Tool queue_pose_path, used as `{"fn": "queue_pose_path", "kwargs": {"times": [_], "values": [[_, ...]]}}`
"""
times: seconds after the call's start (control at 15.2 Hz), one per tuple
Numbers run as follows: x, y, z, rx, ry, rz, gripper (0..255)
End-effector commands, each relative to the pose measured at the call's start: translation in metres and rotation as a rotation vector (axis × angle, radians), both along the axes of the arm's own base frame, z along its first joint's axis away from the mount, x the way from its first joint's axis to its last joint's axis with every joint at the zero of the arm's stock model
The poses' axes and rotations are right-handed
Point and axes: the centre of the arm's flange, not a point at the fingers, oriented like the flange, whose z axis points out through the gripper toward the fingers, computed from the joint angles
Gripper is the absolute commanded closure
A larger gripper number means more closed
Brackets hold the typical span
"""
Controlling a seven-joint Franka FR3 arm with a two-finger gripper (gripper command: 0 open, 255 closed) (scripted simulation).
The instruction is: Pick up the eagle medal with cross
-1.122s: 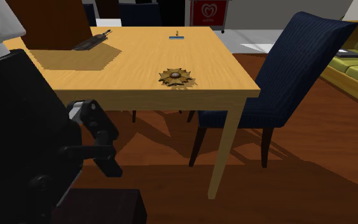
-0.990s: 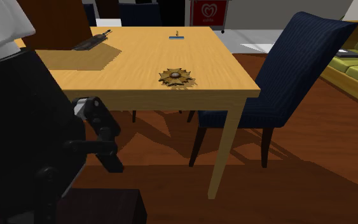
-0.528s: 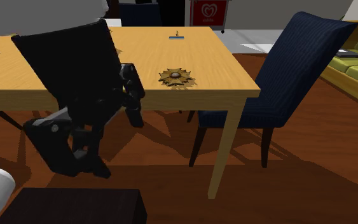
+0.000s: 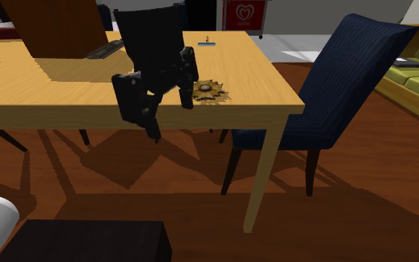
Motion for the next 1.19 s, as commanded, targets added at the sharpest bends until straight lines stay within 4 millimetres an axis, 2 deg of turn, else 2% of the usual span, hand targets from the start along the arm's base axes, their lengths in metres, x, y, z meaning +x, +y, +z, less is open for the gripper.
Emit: {"fn": "queue_pose_path", "kwargs": {"times": [0.0,0.66,0.73,1.12], "values": [[0.013,0.024,0.0,0.011,0.015,-0.051,0],[0.084,0.134,0.01,0.059,0.083,-0.286,0],[0.09,0.141,0.011,0.062,0.088,-0.302,0],[0.09,0.141,-0.021,0.062,0.088,-0.302,0]]}}
